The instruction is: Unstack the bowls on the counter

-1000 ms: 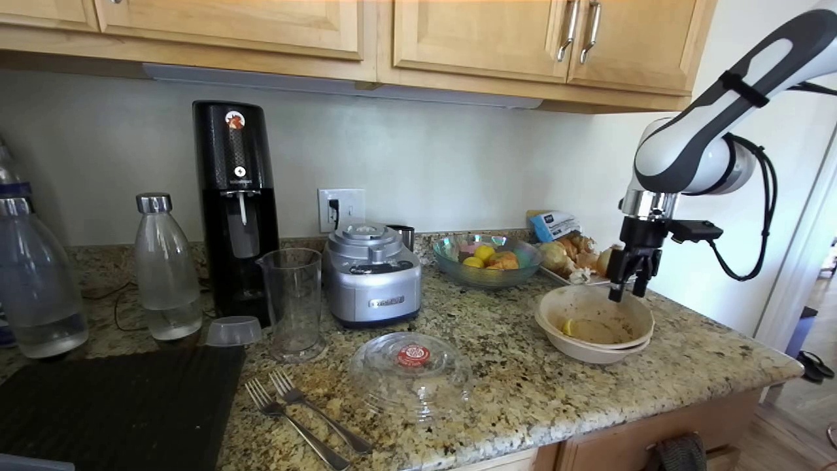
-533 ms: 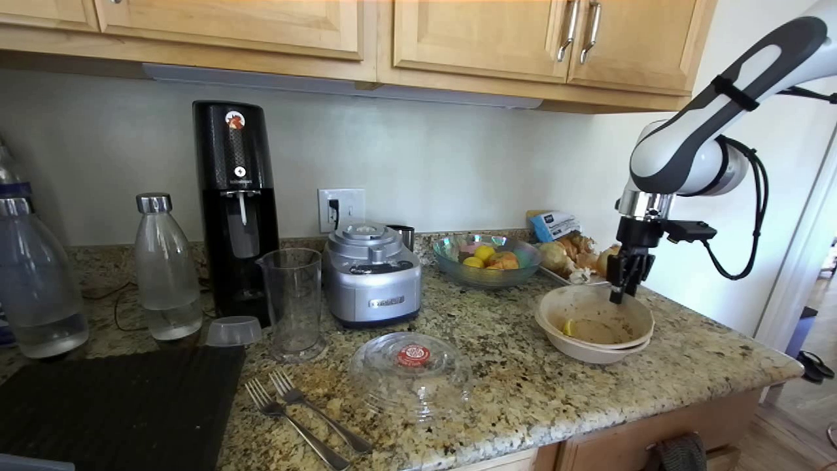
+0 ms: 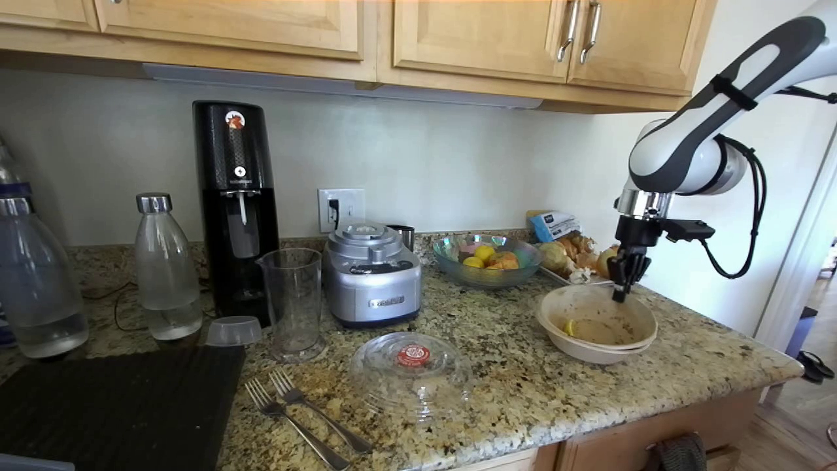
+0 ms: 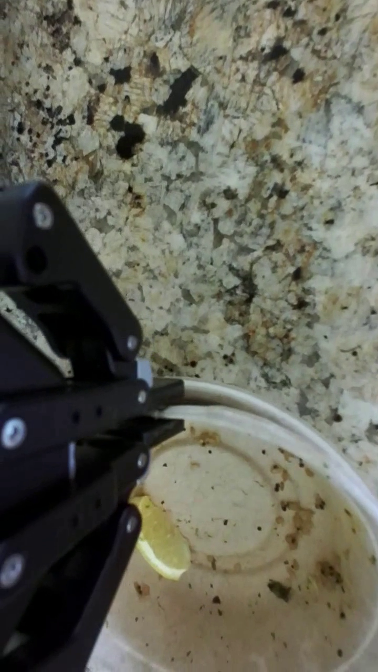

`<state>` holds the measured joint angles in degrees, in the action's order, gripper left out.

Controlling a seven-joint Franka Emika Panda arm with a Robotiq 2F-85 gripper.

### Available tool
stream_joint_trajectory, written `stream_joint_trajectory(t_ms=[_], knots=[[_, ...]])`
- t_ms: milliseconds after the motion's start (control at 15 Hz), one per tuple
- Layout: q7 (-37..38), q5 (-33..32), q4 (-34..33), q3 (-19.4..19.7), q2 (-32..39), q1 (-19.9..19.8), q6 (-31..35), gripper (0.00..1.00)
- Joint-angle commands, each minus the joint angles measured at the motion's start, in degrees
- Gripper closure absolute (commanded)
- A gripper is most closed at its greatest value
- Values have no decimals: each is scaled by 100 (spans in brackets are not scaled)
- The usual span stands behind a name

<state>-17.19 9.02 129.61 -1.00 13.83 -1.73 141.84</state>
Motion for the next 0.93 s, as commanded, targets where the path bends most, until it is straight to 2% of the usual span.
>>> stream_joint_trajectory(t_ms=[0, 867], knots=[[-109, 46, 12, -86, -28, -110, 2, 97], [-133, 114, -279, -153, -196, -95, -618, 95]])
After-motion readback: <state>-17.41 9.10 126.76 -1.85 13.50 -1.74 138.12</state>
